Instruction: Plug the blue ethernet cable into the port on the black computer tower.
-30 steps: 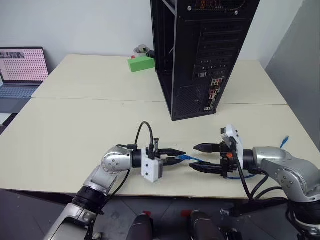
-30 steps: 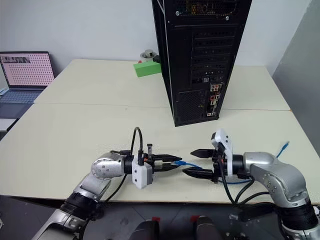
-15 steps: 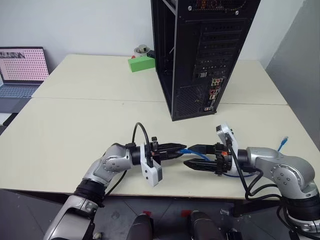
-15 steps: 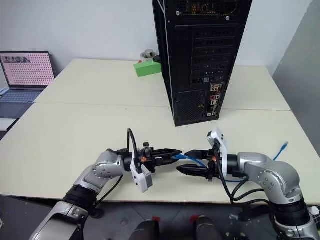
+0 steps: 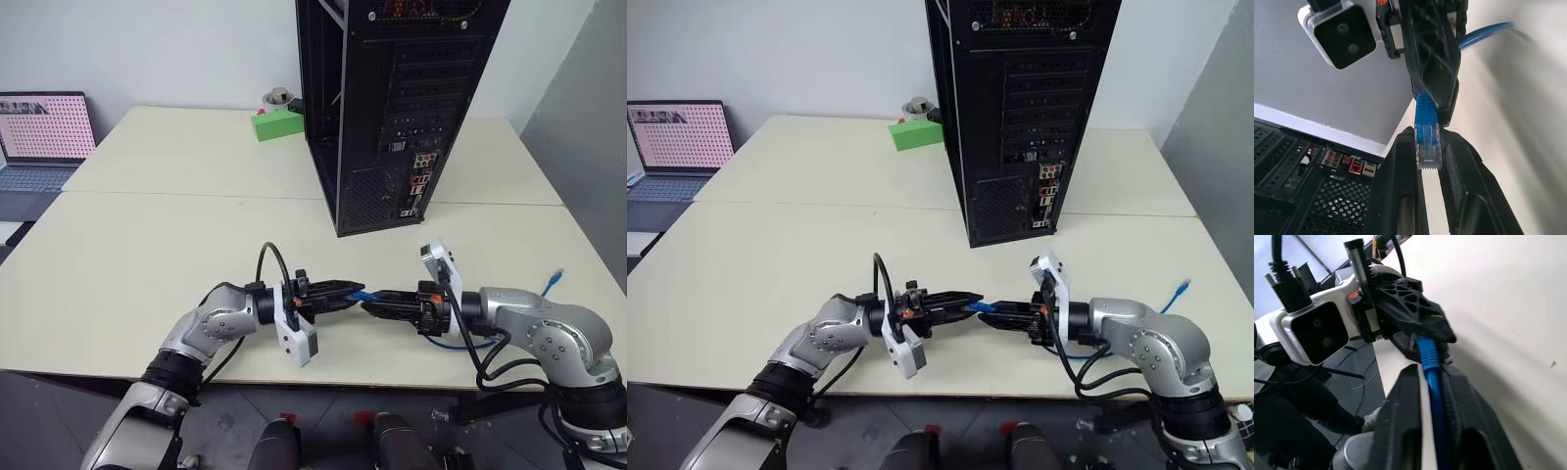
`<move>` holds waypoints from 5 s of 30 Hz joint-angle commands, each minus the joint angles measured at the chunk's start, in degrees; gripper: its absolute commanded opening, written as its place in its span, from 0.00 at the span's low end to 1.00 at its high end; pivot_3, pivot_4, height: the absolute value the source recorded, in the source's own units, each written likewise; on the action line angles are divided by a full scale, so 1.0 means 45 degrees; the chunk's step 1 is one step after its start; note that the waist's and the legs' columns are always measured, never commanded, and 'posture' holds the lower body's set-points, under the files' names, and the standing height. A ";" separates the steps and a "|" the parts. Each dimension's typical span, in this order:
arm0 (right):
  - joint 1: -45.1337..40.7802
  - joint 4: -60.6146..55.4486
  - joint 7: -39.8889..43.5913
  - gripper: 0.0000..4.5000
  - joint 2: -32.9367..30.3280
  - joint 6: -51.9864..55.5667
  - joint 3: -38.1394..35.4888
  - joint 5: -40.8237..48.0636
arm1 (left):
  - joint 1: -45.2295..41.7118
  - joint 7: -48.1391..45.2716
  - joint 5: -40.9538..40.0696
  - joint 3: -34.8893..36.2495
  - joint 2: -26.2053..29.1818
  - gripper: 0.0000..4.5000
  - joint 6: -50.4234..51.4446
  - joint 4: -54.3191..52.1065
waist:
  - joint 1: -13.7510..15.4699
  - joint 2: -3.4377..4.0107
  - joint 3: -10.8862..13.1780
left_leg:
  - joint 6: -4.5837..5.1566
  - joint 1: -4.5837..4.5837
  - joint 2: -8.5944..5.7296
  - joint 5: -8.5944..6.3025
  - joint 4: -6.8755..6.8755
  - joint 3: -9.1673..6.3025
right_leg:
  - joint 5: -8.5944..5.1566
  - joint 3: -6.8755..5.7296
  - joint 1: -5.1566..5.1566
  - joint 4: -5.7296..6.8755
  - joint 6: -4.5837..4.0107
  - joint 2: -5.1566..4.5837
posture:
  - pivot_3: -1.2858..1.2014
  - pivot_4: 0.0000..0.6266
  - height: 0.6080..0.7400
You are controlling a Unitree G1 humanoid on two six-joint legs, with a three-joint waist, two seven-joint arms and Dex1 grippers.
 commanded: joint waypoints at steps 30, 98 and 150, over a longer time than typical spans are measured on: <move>-0.1049 -0.0204 -0.8260 0.00 0.2996 -0.2173 -0.1508 -0.4567 | 0.1072 -0.0591 -0.5760 0.0451 -0.1778 0.65 1.6596 -0.6429 | -0.0043 0.0005 0.0001 | -0.0001 -0.0011 0.0000 0.0000 -0.0002 -0.0010 | -0.0002 -0.0002 -0.0016 0.0010 -0.0001 0.0007 | 0.52 0.24 1.00; -0.4052 0.3896 -1.0012 0.00 0.5062 -0.3939 -0.2431 -0.7077 | 0.0402 0.0567 -0.5195 0.0284 -0.3224 0.65 1.9874 -0.7535 | -0.0056 0.0012 0.0005 | 0.0000 -0.0019 -0.0002 0.0000 -0.0015 -0.0012 | -0.0002 0.0001 -0.0025 -0.0010 -0.0005 0.0008 | 0.52 0.24 1.00; -0.4922 0.4401 -1.0432 0.00 0.6299 -0.4813 -0.1565 -0.8017 | 0.0290 0.0678 -0.5437 0.0558 -0.3557 0.65 2.0412 -0.7699 | -0.0411 0.0019 0.0009 | 0.0000 -0.0067 -0.0002 0.0001 -0.0026 -0.0011 | 0.0000 0.0004 -0.0085 -0.0006 -0.0004 0.0009 | 0.52 0.24 1.00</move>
